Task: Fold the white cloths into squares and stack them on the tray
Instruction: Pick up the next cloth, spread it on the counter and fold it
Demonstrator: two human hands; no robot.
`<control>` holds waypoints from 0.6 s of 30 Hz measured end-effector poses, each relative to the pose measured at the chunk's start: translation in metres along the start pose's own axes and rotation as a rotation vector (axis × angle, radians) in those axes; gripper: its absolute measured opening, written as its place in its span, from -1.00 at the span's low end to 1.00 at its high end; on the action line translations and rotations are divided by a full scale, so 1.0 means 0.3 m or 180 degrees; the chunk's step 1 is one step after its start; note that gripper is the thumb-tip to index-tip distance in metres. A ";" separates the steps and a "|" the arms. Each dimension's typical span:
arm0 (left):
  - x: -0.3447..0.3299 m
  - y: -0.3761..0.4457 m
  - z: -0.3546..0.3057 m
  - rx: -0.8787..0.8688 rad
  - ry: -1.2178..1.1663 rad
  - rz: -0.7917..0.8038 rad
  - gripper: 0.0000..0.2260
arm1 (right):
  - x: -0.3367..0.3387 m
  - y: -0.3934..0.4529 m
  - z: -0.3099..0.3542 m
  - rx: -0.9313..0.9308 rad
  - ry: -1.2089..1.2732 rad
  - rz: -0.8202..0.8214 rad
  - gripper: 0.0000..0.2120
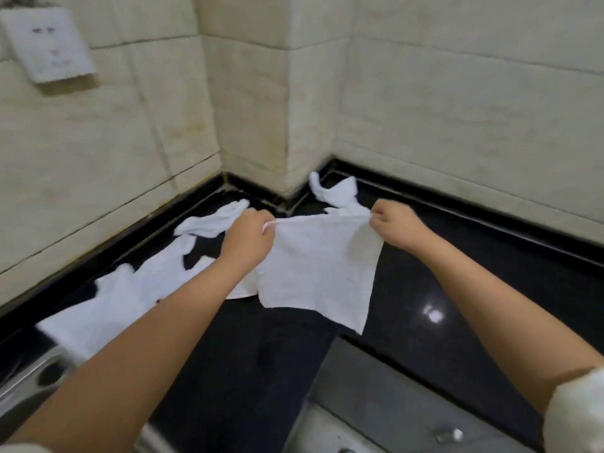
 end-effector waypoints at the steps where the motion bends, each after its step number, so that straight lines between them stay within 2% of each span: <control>1: -0.033 0.040 -0.077 -0.0205 0.0021 -0.0063 -0.79 | 0.067 -0.015 -0.069 -0.0072 -0.0107 -0.0275 -0.82; 5: -0.188 0.130 -0.376 -0.0877 -0.0063 -0.0170 -0.80 | 0.271 -0.137 -0.331 -0.0269 -0.0478 -0.1026 -0.83; 7: -0.272 0.134 -0.482 -0.1195 -0.0103 -0.0177 -0.80 | 0.327 -0.218 -0.453 -0.0267 -0.0680 -0.1251 -0.85; 9: -0.360 0.109 -0.548 -0.1654 -0.0106 -0.0042 -0.82 | 0.338 -0.305 -0.558 -0.0221 -0.0850 -0.1237 -0.88; 11: -0.467 0.069 -0.568 -0.2148 0.0015 0.0442 -0.84 | 0.301 -0.387 -0.667 -0.0133 -0.0925 -0.0912 -0.90; 13: -0.583 0.014 -0.542 -0.2343 0.0277 0.1239 -0.81 | 0.222 -0.462 -0.758 -0.0166 -0.0815 -0.0283 -0.90; 16: -0.730 -0.070 -0.485 -0.2256 0.0579 0.2416 -0.65 | 0.066 -0.563 -0.855 -0.0376 -0.0609 0.0842 -0.87; 18: -0.821 -0.113 -0.462 -0.2172 0.0981 0.3100 -0.72 | -0.039 -0.609 -0.907 -0.0543 -0.0430 0.1602 -0.87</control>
Point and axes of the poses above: each hand's wrist, its own y-axis towards the middle knuckle, its own x-axis out of the back of the hand, z = x × y, the point moved 3 cm from there along y, towards the middle knuckle, and after that the axes turned 3 degrees about x, right-handed, at the moved point
